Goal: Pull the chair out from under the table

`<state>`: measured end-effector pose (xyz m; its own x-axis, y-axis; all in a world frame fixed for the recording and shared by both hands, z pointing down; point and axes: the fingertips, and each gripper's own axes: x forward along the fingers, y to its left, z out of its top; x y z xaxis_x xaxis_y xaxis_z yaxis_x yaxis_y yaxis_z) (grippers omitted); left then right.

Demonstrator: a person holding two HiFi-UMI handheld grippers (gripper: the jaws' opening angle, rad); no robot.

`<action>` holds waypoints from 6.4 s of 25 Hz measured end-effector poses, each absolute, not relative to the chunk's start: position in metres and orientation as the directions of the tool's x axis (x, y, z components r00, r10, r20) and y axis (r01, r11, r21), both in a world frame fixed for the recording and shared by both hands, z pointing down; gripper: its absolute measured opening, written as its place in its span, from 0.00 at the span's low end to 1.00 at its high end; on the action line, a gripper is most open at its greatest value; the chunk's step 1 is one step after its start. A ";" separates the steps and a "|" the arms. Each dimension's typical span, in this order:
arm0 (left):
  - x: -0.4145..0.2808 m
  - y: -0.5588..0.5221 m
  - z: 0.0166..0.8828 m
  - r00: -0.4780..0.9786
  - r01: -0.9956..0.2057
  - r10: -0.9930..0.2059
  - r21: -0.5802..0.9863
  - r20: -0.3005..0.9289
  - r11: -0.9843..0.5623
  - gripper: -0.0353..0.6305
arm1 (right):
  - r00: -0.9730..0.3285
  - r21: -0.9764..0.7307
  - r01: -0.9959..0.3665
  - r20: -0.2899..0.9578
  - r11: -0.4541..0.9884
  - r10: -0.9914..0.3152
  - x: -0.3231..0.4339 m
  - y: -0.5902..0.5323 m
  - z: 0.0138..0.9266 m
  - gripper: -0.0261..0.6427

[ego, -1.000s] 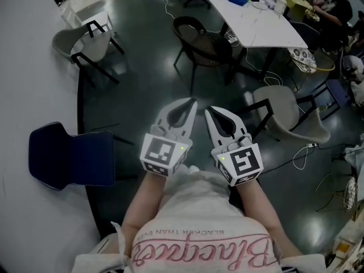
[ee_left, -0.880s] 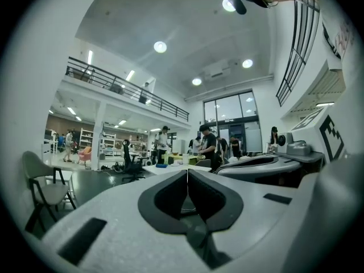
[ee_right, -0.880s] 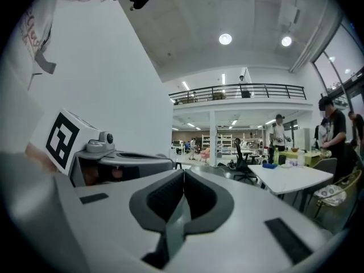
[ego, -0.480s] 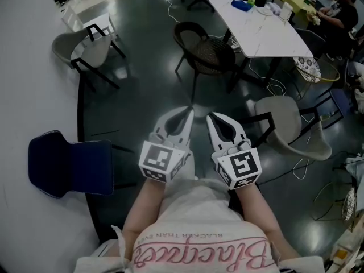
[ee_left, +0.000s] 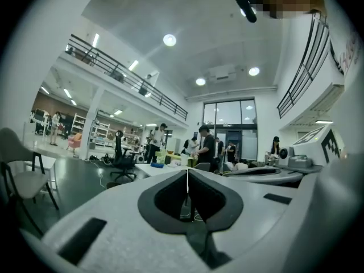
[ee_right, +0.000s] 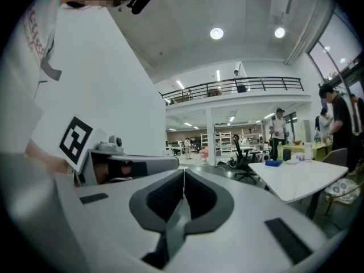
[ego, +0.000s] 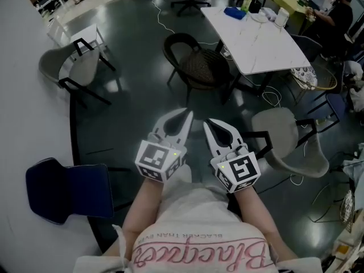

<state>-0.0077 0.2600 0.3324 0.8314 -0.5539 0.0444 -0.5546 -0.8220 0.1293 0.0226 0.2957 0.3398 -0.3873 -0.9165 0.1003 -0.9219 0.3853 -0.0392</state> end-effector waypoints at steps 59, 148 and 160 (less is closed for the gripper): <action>0.050 -0.253 0.559 0.442 -0.892 -0.640 0.230 0.629 -0.389 0.33 | -0.585 -0.240 -0.810 0.385 0.535 -0.714 0.142 -0.233 0.468 0.05; -0.194 -0.292 0.751 0.225 -0.949 -0.336 0.284 0.915 0.136 0.12 | -0.517 -0.183 -0.813 0.664 0.553 -0.540 -0.021 -0.254 0.566 0.05; -0.196 -0.294 0.686 0.270 -0.960 -0.506 0.271 0.819 -0.074 0.42 | -0.528 -0.119 -0.796 0.615 0.593 -0.585 -0.023 -0.248 0.535 0.05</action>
